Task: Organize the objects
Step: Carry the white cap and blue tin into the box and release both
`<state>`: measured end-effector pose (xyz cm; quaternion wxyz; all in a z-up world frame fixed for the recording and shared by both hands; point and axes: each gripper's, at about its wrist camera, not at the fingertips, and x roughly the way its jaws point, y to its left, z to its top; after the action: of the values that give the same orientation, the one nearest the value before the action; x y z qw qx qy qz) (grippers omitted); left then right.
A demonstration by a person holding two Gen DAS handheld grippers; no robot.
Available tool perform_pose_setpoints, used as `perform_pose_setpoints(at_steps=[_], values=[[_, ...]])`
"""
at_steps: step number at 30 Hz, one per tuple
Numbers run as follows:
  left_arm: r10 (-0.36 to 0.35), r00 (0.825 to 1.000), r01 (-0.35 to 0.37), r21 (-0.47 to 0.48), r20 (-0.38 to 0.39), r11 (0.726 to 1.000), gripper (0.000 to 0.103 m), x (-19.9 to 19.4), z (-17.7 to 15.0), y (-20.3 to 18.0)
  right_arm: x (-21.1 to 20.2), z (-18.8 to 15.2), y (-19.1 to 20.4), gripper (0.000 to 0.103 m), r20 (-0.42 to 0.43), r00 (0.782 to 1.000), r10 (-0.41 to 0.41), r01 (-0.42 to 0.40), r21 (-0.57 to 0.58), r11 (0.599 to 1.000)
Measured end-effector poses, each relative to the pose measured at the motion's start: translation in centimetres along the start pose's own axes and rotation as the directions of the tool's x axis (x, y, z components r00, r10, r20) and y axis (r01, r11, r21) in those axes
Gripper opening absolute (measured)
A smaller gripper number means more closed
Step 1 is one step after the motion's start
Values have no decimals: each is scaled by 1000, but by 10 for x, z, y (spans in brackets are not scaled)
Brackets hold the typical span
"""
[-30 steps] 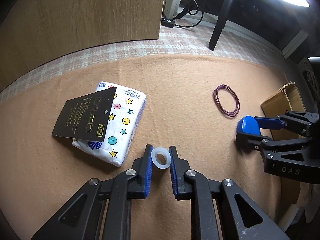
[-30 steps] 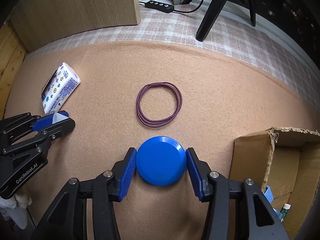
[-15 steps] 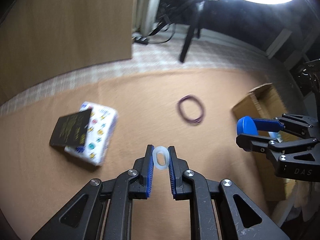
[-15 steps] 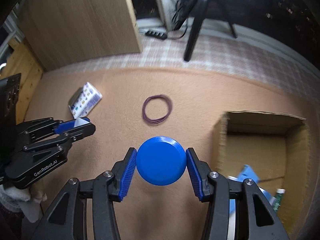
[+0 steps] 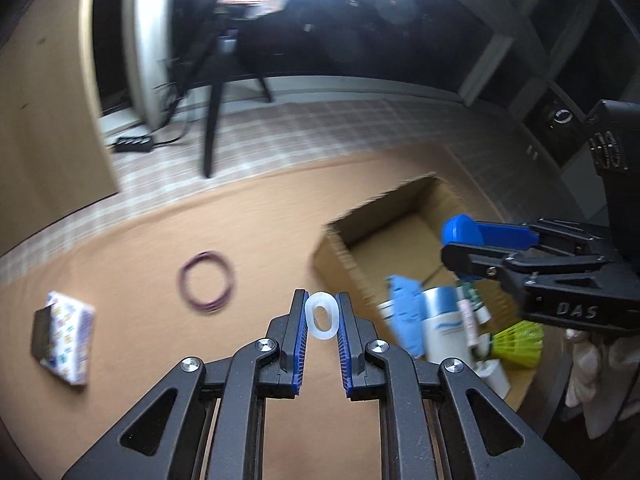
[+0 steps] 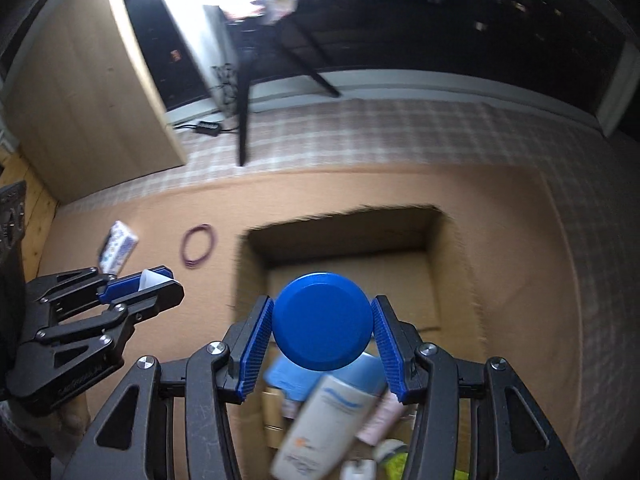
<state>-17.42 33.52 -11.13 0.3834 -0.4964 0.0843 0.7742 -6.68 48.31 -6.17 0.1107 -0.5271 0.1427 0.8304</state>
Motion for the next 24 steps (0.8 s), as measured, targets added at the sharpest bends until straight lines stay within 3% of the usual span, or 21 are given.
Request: perform_pose_setpoints(at_steps=[7, 18, 19, 22, 24], values=[[-18, 999, 20, 45, -28, 999, 15, 28, 10, -44, 8, -11, -39, 46, -30, 1000, -8, 10, 63, 998], [-34, 998, 37, 67, -44, 997, 20, 40, 13, -60, 10, -18, -51, 47, -34, 999, -5, 7, 75, 997], [-33, 998, 36, 68, -44, 997, 22, 39, 12, -60, 10, -17, -51, 47, -29, 1000, 2, 1, 77, 997], [-31, 999, 34, 62, -43, 997, 46, 35, 12, -57, 7, -16, -50, 51, -21, 1000, 1, 0, 83, 997], [-31, 999, 33, 59, -33, 998, 49, 31, 12, -54, 6, -16, -48, 53, -19, 1000, 2, -1, 81, 997]])
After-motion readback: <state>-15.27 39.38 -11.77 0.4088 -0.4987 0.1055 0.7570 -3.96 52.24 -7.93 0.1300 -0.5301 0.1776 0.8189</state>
